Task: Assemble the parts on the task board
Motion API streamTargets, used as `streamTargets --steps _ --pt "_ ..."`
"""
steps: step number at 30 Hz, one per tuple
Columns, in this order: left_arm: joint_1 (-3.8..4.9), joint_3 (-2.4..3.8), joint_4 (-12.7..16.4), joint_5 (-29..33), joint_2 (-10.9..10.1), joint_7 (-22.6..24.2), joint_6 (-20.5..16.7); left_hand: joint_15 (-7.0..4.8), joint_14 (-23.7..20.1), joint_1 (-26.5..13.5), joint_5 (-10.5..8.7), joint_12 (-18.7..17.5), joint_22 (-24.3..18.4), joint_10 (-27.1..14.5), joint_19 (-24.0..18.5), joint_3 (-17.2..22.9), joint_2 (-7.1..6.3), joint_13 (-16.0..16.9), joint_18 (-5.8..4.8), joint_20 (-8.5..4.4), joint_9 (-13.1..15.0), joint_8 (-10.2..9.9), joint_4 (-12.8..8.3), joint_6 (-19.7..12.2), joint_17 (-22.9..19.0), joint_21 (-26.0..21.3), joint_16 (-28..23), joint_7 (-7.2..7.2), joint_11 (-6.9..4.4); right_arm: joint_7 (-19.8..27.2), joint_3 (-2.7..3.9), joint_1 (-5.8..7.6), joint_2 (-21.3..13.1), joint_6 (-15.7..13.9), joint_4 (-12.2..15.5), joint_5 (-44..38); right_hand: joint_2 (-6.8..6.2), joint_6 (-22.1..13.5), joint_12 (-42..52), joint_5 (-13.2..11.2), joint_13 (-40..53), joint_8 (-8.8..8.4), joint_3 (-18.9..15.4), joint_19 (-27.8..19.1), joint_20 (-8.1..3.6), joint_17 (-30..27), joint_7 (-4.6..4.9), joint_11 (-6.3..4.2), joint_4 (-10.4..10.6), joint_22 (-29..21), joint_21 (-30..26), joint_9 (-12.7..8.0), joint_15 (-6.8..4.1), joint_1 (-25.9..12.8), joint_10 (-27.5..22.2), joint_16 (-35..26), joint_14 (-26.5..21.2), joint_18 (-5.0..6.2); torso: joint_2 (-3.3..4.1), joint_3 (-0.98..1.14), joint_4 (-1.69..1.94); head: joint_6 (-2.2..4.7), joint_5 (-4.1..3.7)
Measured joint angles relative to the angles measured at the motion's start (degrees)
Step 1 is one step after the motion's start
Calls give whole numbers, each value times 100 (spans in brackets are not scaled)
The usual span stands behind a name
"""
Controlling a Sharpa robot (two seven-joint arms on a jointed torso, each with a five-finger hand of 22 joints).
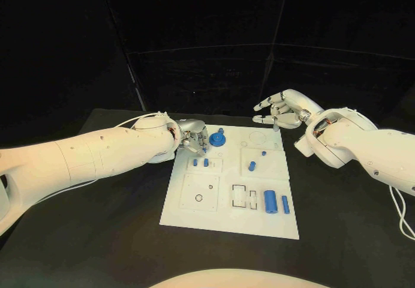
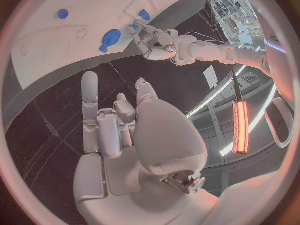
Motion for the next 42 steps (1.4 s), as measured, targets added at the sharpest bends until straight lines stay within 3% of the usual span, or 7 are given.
streamTargets --steps 7,21,25,30,36,40,42 --pt "-3 -2 -3 26 -2 -11 6 21 -21 -139 0 -230 -103 -307 -61 -42 -154 -88 0 60 -143 -282 6 -406 -100 -105 -61 56 81 0 0 0 -4 0 -1 0 0 0 0 0 0 0 0 0 0 -1 0 0 0 0 0 0 0 0 0 0 0 0 0 0 0 -2 -3" --pt "-3 -1 66 69 -131 -27 -50 83 1 -117 0 -374 -288 -633 -132 -120 -228 -95 0 131 -244 -413 -41 -595 -199 -292 -89 127 160 -15 0 0 -20 0 -28 0 52 0 -140 0 -224 52 0 0 0 -136 0 -8 0 -16 -38 0 0 52 -217 -62 0 0 -3 -1 3 -2 -24" --pt "-11 31 98 118 -265 -22 -109 83 1 -66 0 -374 -323 -654 -136 -135 -178 -90 0 135 -244 -413 -57 -593 -211 -339 -89 129 180 -36 0 0 -54 5 -19 -28 141 254 -1650 -120 -1916 260 194 -22 -42 -335 -79 -75 -190 -49 -73 36 -53 528 -1426 -207 -25 0 -3 -3 6 8 -21" --pt "9 121 20 400 -465 67 -247 108 -24 37 0 -369 -534 -653 -221 -66 -74 -68 -1 166 -233 -368 -76 -421 -385 -565 -194 171 180 -139 0 -2 -176 77 17 -278 57 604 -3138 -380 -3114 299 609 29 -136 -585 -116 -123 -394 -57 -104 16 -108 1011 -1631 -397 -18 -1 -6 -4 6 19 -39" --pt "54 149 -15 1215 -689 351 -411 152 -175 68 0 -258 -1018 -503 -441 105 -30 -55 50 174 -230 -321 -86 -284 -777 -1060 -422 190 199 -394 -2 -37 -345 299 107 -888 -246 909 -4627 -501 -4386 165 1113 29 -136 -749 -141 -121 -472 -56 -104 -31 -114 1005 -1014 -548 -11 0 -12 -6 6 48 -179" --pt "58 149 71 2191 -873 732 -523 141 -456 22 0 -187 -1635 -364 -799 215 16 -47 218 176 -239 -306 -84 -244 -1364 -1714 -808 189 180 -630 -4 -139 -427 465 170 -1527 -361 917 -4977 -580 -4677 62 1243 29 -136 -790 -148 -112 -463 -56 -104 -31 -114 891 -971 -594 -11 0 -12 -8 -5 87 -383" --pt "59 145 135 2861 -922 972 -561 134 -645 -13 0 -109 -1835 -278 -943 229 52 -34 221 176 -243 -261 -70 -165 -1788 -1943 -1075 176 158 -743 -7 -217 -454 503 213 -1872 -415 917 -5082 -611 -4765 13 1282 28 -135 -881 -148 -88 -472 -67 -104 -31 -114 859 -995 -674 -11 -1 -11 -8 -5 96 -478"
